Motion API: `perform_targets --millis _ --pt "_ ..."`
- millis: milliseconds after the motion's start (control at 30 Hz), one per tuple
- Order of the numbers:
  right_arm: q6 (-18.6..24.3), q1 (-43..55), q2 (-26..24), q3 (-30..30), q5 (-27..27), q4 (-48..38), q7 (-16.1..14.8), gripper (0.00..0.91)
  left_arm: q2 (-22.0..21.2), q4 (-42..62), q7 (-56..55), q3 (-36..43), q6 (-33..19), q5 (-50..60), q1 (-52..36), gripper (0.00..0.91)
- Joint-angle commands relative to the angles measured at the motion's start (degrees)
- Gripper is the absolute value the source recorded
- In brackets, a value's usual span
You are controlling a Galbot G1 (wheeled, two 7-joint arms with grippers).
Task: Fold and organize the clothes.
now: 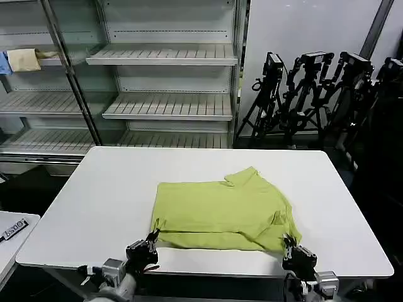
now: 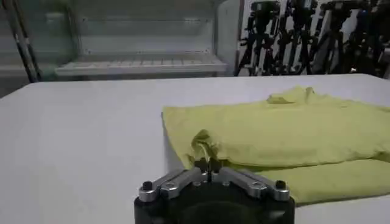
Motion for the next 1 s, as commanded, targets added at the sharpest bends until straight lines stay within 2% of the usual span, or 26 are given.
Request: perform_targets --millis 33,333,400,467,633,767,800,1000 --pt "-1.15 -6.40 0.08 0.46 -1.71 4.51 0.28 0.907 0.82 -8.52 -0.09 -2.57 1.26 1.55 10.22 0.907" --pt "-1.14 -6.38 -1.46 2.96 -1.09 8.50 1.03 0.907 2.58 -10.31 -0.99 -4.63 3.48 0.90 9.92 0.907" --pt "-1.72 -5.93 -2.83 3.89 0.47 10.04 1.45 0.907 3.11 -10.34 -1.08 -5.06 3.61 0.40 9.32 0.907" --pt "-3.25 -3.48 -4.36 5.04 4.36 11.11 2.27 0.907 3.74 -9.99 -1.62 -5.39 3.94 -0.87 7.69 0.907" --pt "-6.52 4.38 -7.59 4.86 12.21 8.49 4.31 0.907 5.29 -6.65 -3.57 -4.31 4.11 -5.25 1.38 0.907" --pt "-8.79 14.76 -11.72 0.58 19.43 1.78 7.82 0.907 6.76 -1.93 -5.01 -2.30 4.16 -9.83 -5.99 0.907" --pt "-8.84 20.14 -13.81 -1.70 21.35 -0.46 9.18 0.907 7.05 -0.20 -5.50 -1.54 4.17 -11.29 -8.41 0.907" --pt "-8.99 35.43 -17.78 -12.06 30.92 -10.81 12.53 0.907 7.72 8.65 -6.44 2.80 4.19 -14.99 -19.83 0.907"
